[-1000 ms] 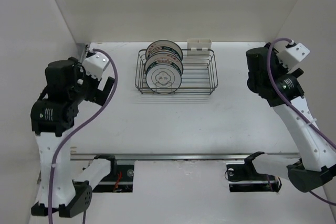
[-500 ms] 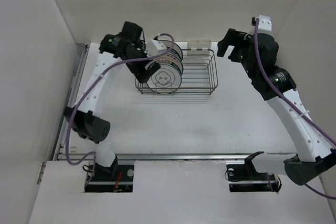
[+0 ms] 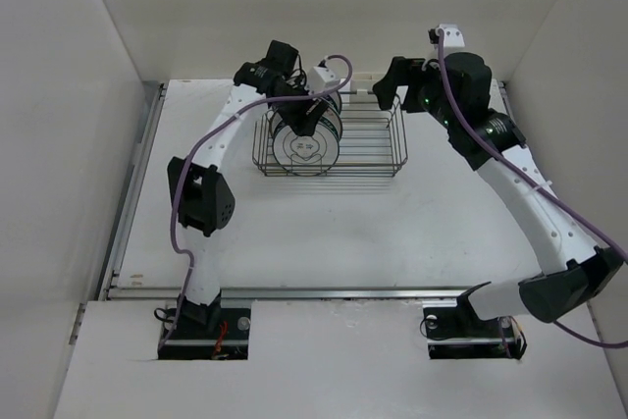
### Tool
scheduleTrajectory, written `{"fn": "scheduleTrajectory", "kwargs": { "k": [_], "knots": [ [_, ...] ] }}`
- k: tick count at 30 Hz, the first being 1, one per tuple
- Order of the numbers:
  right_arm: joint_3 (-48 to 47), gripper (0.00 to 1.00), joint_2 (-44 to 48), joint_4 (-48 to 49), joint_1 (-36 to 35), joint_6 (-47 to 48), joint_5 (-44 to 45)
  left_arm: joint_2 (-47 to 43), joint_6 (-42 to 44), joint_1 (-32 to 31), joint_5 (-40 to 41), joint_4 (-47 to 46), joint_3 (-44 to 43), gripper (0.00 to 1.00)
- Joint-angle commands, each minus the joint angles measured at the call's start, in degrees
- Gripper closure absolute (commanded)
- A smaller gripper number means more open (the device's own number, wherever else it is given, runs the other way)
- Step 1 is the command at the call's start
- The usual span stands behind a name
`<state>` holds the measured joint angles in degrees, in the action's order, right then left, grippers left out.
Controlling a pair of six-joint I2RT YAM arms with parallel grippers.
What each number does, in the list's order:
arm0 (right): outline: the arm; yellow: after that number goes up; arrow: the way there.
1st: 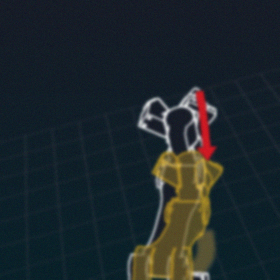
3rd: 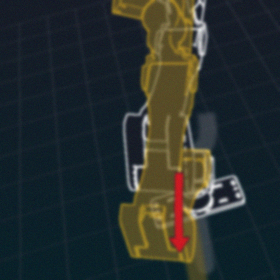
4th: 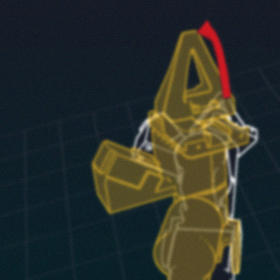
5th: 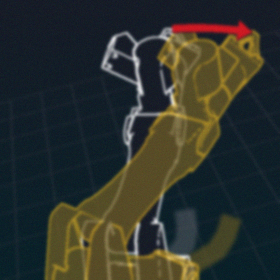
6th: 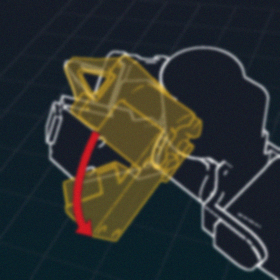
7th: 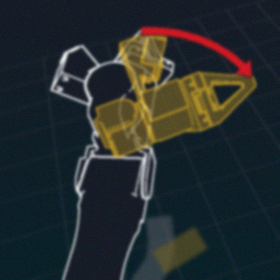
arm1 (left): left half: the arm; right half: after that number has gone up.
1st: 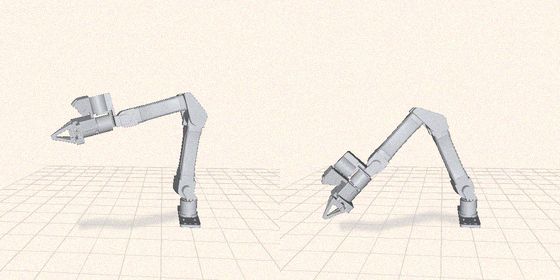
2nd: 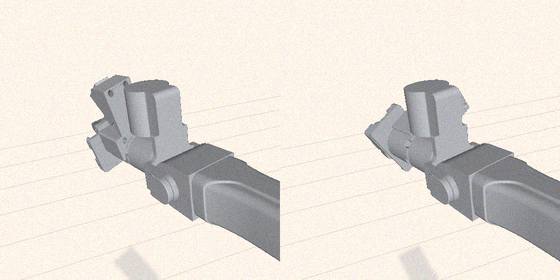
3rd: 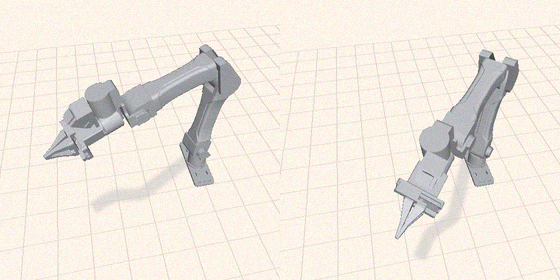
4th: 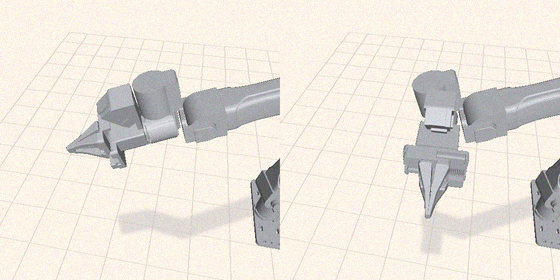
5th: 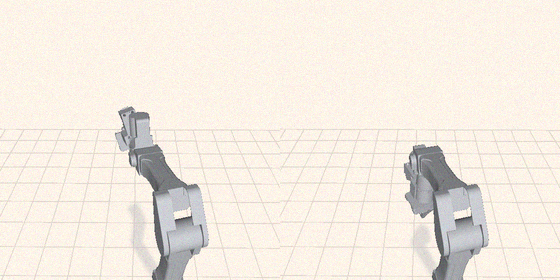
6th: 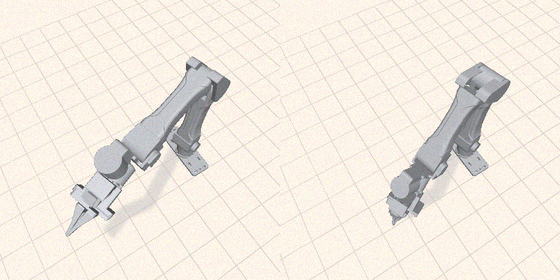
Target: Unload the plates from the dish rack
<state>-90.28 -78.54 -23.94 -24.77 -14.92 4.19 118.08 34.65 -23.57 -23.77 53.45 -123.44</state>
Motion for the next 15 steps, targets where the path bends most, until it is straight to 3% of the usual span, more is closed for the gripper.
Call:
{"fn": "scheduleTrajectory", "kwargs": {
  "k": [1,8,12,13,15],
  "knots": [
    [-2.9,0.0,0.2,1.9,0.2,0.8,-2.3,0.9,-0.6,0.4,-4.5,-2.4,-2.1,0.43],
    [-4.1,0.0,-1.3,1.4,0.2,0.8,-2.3,3.3,0.9,1.0,-4.5,-1.8,-2.6,0.46],
    [-4.7,0.0,-2.9,1.4,0.2,0.8,-2.3,5.5,2.6,1.5,-5.6,2.4,-3.8,0.54],
    [-4.7,0.0,-2.9,0.8,0.2,0.8,-1.8,6.1,3.3,1.5,-5.6,3.4,-3.8,0.57],
    [-5.3,0.0,-2.9,0.8,0.2,0.8,-1.8,6.6,3.8,1.5,-6.4,4.9,-3.8,0.75]
  ]
}}
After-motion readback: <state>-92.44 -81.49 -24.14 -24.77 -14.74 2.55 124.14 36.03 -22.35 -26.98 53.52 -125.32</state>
